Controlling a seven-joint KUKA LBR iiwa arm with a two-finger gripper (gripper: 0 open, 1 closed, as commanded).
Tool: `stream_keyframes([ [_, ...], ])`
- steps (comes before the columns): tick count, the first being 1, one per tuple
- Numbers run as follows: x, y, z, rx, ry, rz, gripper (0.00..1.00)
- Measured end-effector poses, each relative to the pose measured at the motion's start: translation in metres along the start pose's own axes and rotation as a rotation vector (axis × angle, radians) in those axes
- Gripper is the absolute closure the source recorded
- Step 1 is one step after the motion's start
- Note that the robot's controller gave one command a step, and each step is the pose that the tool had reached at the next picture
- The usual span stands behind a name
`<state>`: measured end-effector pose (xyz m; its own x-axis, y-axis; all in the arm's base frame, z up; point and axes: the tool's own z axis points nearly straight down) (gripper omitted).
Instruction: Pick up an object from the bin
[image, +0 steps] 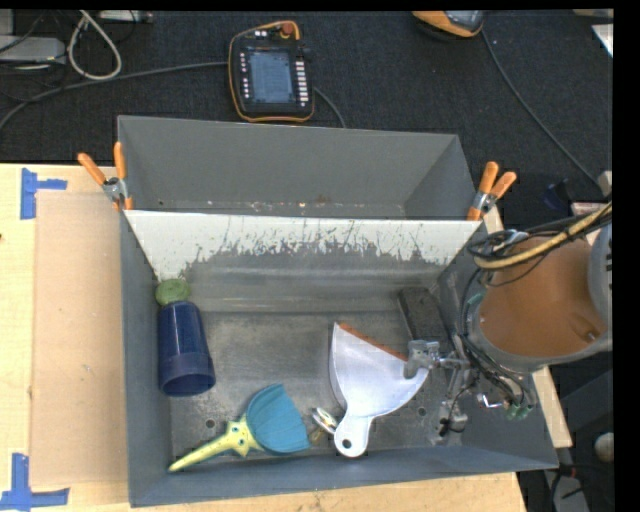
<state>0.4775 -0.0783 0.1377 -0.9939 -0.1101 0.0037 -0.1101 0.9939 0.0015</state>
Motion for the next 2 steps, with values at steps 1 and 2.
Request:
stream_keyframes([
  [1, -0.001, -0.003, 0.002, 0.000, -0.003, 0.032, 0.00],
  [2, -0.014, 0.021, 0.042, -0.005, 0.006, 0.023, 0.00],
])
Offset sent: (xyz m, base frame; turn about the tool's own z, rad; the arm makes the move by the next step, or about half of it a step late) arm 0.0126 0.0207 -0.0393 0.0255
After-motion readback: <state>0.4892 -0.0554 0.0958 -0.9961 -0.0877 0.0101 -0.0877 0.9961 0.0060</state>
